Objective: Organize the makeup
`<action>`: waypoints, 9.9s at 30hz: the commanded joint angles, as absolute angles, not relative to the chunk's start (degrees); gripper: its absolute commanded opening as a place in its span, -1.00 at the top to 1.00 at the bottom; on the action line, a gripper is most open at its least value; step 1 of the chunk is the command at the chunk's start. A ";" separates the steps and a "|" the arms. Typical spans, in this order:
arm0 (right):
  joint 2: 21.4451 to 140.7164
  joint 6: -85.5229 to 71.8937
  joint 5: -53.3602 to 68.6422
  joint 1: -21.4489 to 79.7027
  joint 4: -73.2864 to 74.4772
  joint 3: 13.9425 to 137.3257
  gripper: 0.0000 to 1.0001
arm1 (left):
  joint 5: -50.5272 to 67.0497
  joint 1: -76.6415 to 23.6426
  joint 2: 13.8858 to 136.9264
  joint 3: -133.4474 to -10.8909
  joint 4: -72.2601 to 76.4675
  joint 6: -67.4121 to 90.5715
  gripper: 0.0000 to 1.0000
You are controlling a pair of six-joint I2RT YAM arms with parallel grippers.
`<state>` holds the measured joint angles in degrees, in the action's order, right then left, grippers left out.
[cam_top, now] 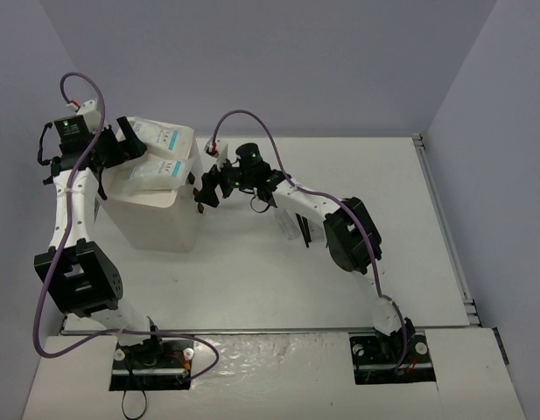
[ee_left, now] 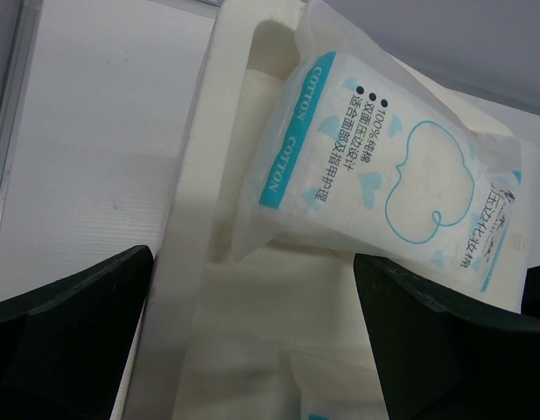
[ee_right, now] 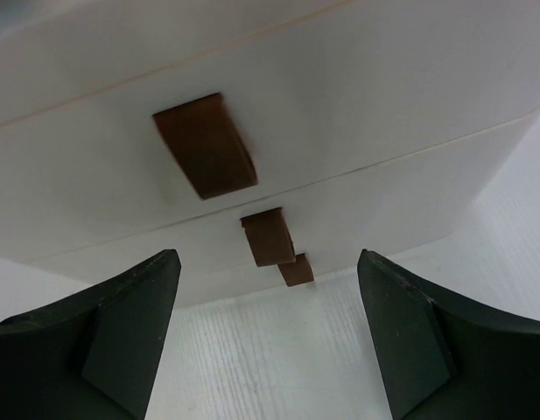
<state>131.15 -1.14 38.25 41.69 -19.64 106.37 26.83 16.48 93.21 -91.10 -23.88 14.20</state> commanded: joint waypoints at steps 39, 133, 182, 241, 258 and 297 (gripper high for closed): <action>130.58 7.58 38.80 43.97 -28.85 108.74 0.15 | 29.29 15.89 90.18 -91.23 -20.04 17.67 -0.94; 91.82 -23.38 -8.22 11.79 -8.88 51.34 1.00 | 9.49 -7.47 39.02 -53.82 -23.93 8.96 -0.94; 84.86 -25.75 -14.02 22.27 -10.70 56.10 0.02 | 5.77 -7.47 38.12 -52.73 -24.87 9.58 -0.94; 95.02 -29.42 -13.01 16.09 -1.96 44.14 0.99 | 6.13 -8.46 38.83 -52.73 -25.22 9.60 -0.94; 79.66 -23.76 -12.64 26.31 1.32 60.22 1.00 | 5.73 -8.61 38.76 -52.82 -25.30 9.49 -0.94; 96.20 -22.78 -16.99 40.07 -4.53 74.59 0.47 | 5.20 -8.53 38.59 -52.91 -25.66 9.50 -0.94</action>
